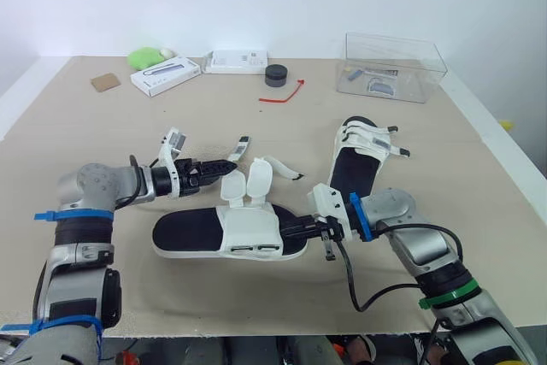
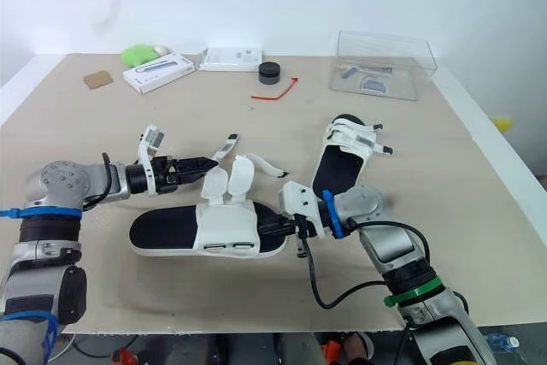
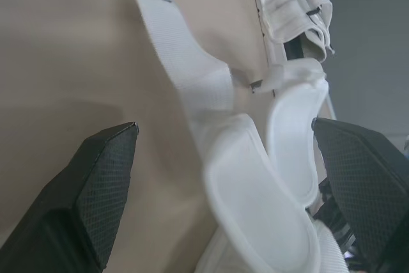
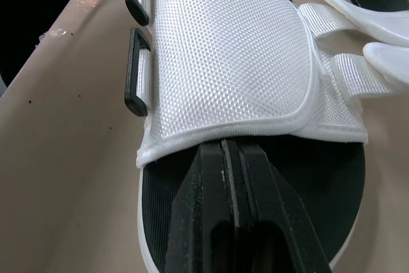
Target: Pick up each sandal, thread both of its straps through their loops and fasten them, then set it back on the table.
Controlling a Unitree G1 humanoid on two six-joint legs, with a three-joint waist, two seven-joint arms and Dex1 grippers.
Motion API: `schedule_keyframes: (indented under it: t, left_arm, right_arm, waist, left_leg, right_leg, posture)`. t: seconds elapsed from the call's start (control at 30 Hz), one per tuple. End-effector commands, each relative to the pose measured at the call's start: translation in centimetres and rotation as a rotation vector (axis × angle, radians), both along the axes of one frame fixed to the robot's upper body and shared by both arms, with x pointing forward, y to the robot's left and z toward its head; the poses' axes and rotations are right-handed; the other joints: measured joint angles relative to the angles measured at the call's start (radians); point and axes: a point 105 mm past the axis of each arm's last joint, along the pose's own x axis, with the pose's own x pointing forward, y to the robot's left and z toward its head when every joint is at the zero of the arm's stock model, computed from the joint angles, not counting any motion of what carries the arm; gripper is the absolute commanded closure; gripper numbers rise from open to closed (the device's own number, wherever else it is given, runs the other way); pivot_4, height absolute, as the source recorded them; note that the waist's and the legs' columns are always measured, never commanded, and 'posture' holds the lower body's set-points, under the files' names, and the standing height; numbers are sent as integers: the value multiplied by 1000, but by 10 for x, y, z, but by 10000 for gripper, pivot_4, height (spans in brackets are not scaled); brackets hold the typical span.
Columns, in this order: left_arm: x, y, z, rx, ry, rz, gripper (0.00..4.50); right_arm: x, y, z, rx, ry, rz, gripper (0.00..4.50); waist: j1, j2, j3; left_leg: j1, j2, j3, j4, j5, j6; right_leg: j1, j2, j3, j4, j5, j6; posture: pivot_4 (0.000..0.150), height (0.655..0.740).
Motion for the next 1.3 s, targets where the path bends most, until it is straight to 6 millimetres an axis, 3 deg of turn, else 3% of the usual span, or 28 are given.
schedule_keyframes:
  t: [0.03, 0.13, 0.33, 0.77, 1.0, 1.3]
  left_arm:
    - [5, 2, 3, -24, 14, 11, 0]
    - [7, -2, 3, -32, 16, -3, 0]
    - [15, -30, 29, -127, -45, -84, 0]
    - [33, -23, 21, -81, -75, -28, 0]
    - [48, -16, 32, -94, -128, 30, 0]
    - [38, -32, 27, -103, -95, -63, 0]
  right_arm:
    - [-3, 1, 11, 21, -44, 13, 44343]
    - [-4, 2, 11, 26, -43, 9, 44343]
    - [-2, 1, 12, 18, -48, 3, 44343]
    - [-4, 1, 9, 3, -51, 8, 44343]
    - [-3, 0, 10, -1, -55, 8, 44343]
    - [-5, -1, 8, -12, -52, 11, 44343]
  waist:
    - [0, 0, 0]
    - [1, 0, 0]
    - [3, 0, 0]
    - [0, 0, 0]
    - [0, -1, 0]
    - [0, -1, 0]
  left_leg:
    - [0, 0, 0, 0, 0, 0]
    - [0, -1, -2, 0, 1, -2]
    - [-3, -3, -6, 1, 2, -4]
    - [-3, -4, -8, 1, 2, -4]
    - [-4, -4, -8, 1, 2, -3]
    - [-4, -4, -8, 1, 2, -3]
  right_leg:
    - [0, 0, 0, 0, 0, 0]
    - [0, -1, 0, 0, 0, 0]
    - [0, -2, -4, 1, 0, 0]
    - [0, -2, -6, 1, 0, 0]
    - [0, -3, -7, 0, 0, 0]
    - [0, -3, -7, 0, 0, 0]
  posture:
    - [1500, 7400]
    - [1500, 7400]
    - [1500, 7400]
    - [1500, 7400]
    - [1500, 7400]
    - [1500, 7400]
